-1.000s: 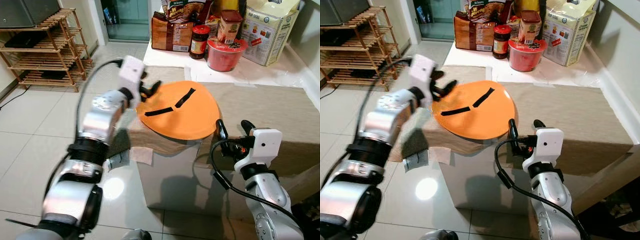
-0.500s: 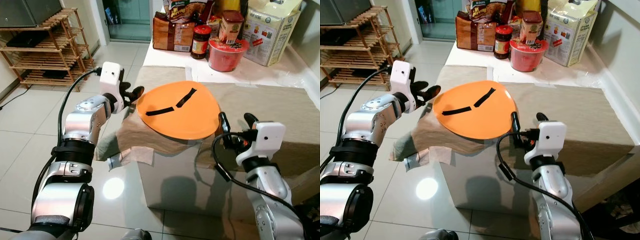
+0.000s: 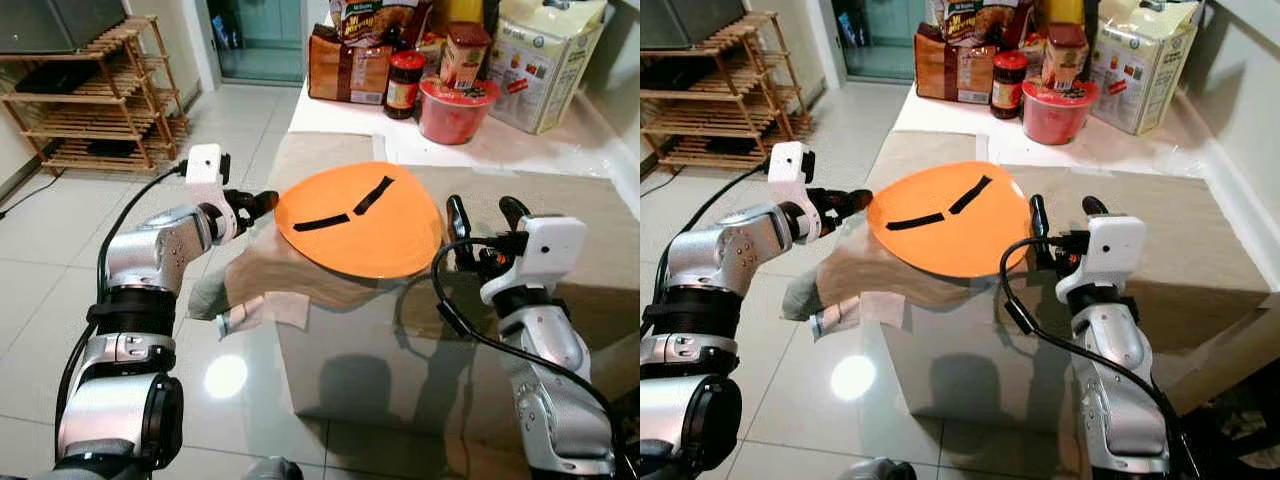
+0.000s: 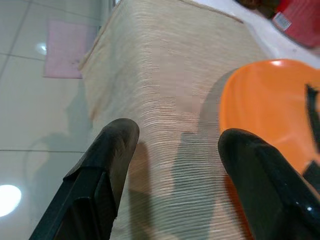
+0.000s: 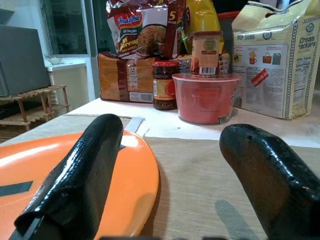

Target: Setting the table

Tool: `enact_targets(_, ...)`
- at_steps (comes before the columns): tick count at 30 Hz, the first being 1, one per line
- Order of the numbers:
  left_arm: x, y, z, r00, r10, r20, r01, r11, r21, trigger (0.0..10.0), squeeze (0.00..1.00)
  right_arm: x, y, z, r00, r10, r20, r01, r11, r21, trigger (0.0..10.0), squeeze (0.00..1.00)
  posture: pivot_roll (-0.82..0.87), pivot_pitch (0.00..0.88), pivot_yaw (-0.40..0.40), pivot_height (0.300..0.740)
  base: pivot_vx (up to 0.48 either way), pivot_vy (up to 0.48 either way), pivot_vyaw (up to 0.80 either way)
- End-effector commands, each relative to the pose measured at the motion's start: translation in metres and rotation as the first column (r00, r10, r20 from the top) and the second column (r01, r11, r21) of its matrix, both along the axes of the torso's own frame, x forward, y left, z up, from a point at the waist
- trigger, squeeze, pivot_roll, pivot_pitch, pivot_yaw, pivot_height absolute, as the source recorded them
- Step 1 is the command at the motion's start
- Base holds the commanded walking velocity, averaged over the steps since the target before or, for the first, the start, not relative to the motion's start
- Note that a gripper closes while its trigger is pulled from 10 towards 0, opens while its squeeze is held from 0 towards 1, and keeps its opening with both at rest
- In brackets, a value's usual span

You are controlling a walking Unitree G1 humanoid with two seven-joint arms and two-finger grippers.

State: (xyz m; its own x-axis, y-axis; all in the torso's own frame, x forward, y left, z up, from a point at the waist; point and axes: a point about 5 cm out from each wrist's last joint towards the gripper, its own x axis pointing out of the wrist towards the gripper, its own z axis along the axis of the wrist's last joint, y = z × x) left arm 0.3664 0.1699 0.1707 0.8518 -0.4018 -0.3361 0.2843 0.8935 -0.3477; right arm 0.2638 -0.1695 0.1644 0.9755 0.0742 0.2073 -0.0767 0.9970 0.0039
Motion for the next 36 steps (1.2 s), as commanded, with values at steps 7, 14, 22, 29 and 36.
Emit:
enact_targets(7,-0.002,-0.005,0.008,1.000,-0.013,0.002,0.013,0.999,-0.051,10.0,0.00,0.002,0.000,-0.001,1.000,0.005,0.002,-0.005,1.000,0.010,10.0,0.00,0.11,0.000,0.041,0.740,0.000,0.000,0.00)
enact_targets(14,-0.003,-0.008,0.009,1.000,-0.018,-0.004,0.018,0.998,-0.062,10.0,0.00,0.002,0.002,-0.003,1.000,0.007,-0.004,-0.007,1.000,0.013,10.0,0.00,0.11,0.000,0.043,0.740,0.000,0.000,0.00)
enact_targets(22,-0.007,-0.015,0.003,0.998,-0.050,-0.042,0.046,0.996,-0.082,10.0,0.00,0.003,0.002,-0.005,1.000,0.009,-0.009,-0.008,1.000,0.016,10.0,0.00,0.11,0.000,0.044,0.740,0.000,0.000,0.00)
enact_targets(29,-0.009,-0.024,-0.001,0.995,-0.077,-0.062,0.071,0.992,-0.100,10.0,0.00,0.000,0.002,-0.006,1.000,0.003,-0.013,-0.003,1.000,0.016,10.0,0.00,0.10,0.000,0.047,0.740,0.000,0.000,0.00)
enact_targets(36,-0.009,-0.035,-0.006,0.991,-0.108,-0.082,0.098,0.988,-0.117,10.0,0.00,-0.003,0.000,-0.008,1.000,-0.006,-0.022,0.007,1.000,0.014,10.0,0.00,0.08,0.000,0.052,0.740,0.000,0.000,0.00)
